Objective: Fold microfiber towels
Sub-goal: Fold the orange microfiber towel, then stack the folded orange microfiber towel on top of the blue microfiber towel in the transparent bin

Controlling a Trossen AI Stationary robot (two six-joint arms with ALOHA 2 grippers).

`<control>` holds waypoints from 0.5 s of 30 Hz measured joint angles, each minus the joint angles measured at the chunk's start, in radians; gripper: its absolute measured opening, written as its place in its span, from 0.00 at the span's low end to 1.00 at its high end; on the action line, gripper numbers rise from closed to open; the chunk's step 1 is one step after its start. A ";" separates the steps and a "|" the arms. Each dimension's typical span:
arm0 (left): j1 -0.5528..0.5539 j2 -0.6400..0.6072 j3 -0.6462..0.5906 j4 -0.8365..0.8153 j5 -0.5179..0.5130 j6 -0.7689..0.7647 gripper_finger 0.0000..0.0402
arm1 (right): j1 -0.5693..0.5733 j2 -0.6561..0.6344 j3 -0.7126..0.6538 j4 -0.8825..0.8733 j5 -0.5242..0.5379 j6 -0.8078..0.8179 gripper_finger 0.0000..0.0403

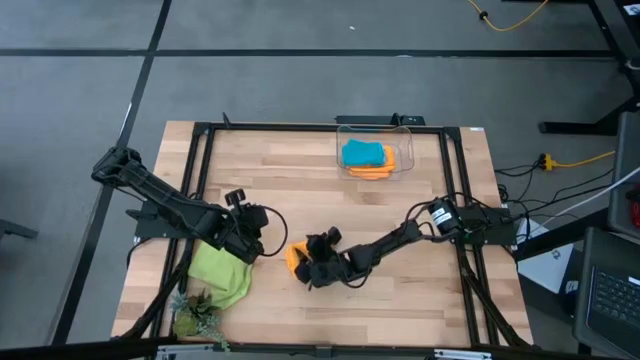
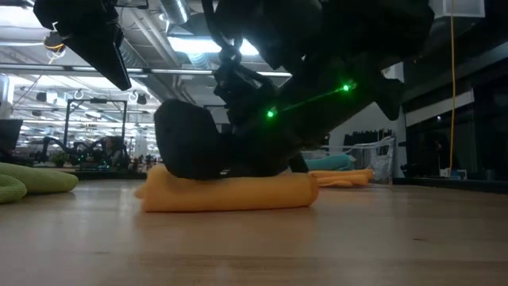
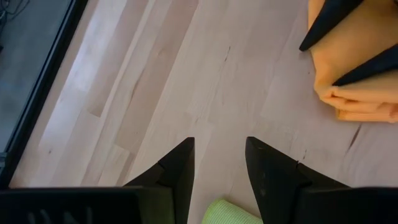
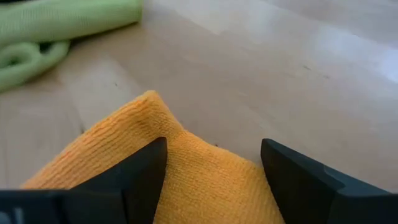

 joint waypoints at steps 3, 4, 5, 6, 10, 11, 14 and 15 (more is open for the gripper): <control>0.000 0.000 0.000 0.000 0.000 0.000 0.34 | 0.000 -0.048 -0.005 -0.021 -0.004 -0.080 0.66; 0.000 0.000 0.000 0.000 0.000 0.000 0.34 | 0.000 -0.075 -0.005 -0.026 -0.009 -0.117 0.66; 0.000 0.000 0.000 0.000 0.000 0.001 0.34 | 0.000 -0.106 -0.005 -0.034 -0.023 -0.157 0.66; 0.000 0.000 0.000 0.000 0.000 0.001 0.34 | 0.000 -0.140 -0.004 -0.038 -0.057 -0.204 0.66; 0.000 0.001 0.000 0.001 0.000 0.000 0.34 | -0.001 -0.256 -0.002 -0.153 -0.334 -0.399 0.66; 0.000 0.001 -0.001 0.002 0.000 0.000 0.34 | 0.003 -0.276 -0.003 -0.186 -0.390 -0.438 0.66; 0.000 0.001 -0.001 0.007 -0.002 0.000 0.34 | 0.022 -0.328 -0.002 -0.267 -0.521 -0.509 0.66; 0.000 0.001 -0.001 0.010 -0.002 0.000 0.34 | 0.030 -0.332 0.000 -0.282 -0.537 -0.514 0.66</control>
